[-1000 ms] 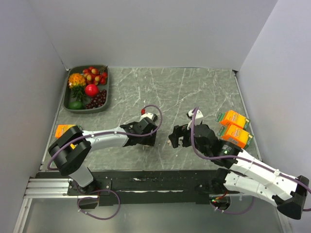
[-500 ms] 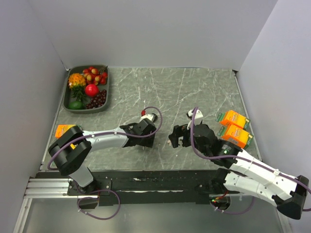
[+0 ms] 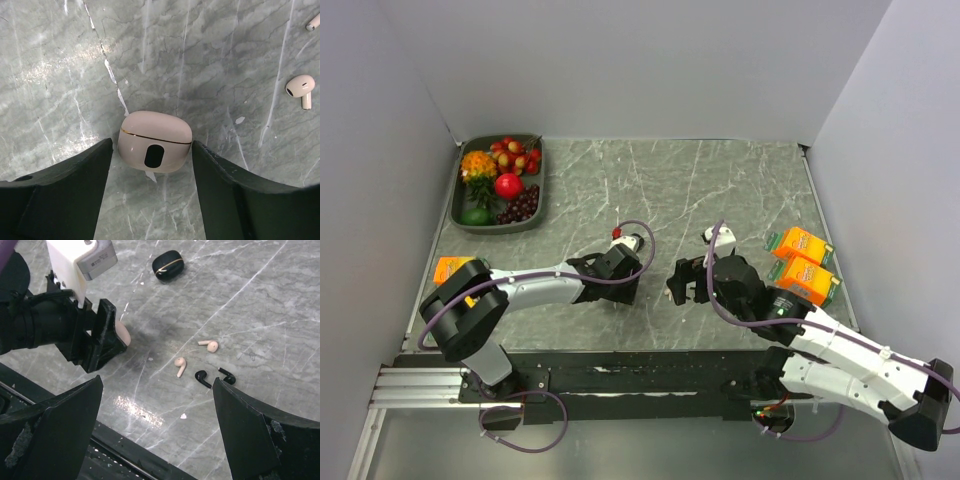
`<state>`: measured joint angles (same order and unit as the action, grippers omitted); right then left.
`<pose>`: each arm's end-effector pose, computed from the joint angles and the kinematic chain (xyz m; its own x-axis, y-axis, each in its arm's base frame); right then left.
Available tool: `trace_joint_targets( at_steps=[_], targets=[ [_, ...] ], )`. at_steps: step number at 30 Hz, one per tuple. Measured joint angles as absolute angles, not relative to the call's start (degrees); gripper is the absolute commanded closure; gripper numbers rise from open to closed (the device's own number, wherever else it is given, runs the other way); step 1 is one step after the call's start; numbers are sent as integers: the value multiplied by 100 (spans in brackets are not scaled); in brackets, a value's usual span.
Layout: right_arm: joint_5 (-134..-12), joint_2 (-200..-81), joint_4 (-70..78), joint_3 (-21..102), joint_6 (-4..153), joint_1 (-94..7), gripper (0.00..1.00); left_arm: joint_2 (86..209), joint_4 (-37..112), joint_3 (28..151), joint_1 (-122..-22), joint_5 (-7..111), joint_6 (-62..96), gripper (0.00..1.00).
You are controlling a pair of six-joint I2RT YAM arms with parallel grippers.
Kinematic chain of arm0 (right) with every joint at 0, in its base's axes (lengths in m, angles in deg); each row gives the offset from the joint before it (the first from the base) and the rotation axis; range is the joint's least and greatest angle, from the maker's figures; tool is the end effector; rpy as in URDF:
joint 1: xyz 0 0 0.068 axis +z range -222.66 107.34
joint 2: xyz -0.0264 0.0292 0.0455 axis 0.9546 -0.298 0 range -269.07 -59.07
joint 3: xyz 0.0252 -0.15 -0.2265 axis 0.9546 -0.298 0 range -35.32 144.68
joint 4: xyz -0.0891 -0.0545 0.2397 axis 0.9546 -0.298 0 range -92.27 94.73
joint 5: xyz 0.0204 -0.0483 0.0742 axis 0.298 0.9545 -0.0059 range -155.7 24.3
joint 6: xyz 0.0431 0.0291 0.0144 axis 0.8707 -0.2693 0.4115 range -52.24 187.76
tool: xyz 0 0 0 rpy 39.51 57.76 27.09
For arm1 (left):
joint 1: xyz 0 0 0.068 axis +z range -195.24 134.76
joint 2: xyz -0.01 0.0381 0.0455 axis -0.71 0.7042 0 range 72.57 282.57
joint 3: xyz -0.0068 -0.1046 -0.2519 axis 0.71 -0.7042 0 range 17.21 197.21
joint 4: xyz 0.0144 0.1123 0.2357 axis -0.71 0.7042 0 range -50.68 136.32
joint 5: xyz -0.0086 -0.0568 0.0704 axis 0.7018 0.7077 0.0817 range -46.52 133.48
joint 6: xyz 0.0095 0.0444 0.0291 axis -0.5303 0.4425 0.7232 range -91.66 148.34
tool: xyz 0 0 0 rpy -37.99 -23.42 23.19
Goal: Insert the wireless bluetooth earbuds into the charging case
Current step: Pick up the charging case at the center of the board.
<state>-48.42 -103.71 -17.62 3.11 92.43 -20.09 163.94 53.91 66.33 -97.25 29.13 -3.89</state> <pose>0.1159 0.1342 0.2805 -0.5142 -0.0163 -0.8575 -0.4238 0.8740 0.2375 0.1962 -0.2368 0.1663 -0.7985 0.1832 -0.5734 0.3006 0.9466 -0.1162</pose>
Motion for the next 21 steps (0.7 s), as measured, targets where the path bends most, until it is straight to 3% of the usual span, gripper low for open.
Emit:
trace_joint_targets(
  at_steps=[5, 12, 21],
  targets=[
    [-4857, -10430, -1760, 283, 9245, -2019, 0, 16453, 5380, 6633, -9725, 2907, -448, 33],
    [-4857, -10428, -1760, 283, 9274, -2019, 0, 16473, 5371, 6633, -9725, 2841, -693, 48],
    [-4857, -10421, -1762, 283, 9352, -2019, 0, 16585, 5284, 6677, -9725, 2688, -1086, 26]
  ],
)
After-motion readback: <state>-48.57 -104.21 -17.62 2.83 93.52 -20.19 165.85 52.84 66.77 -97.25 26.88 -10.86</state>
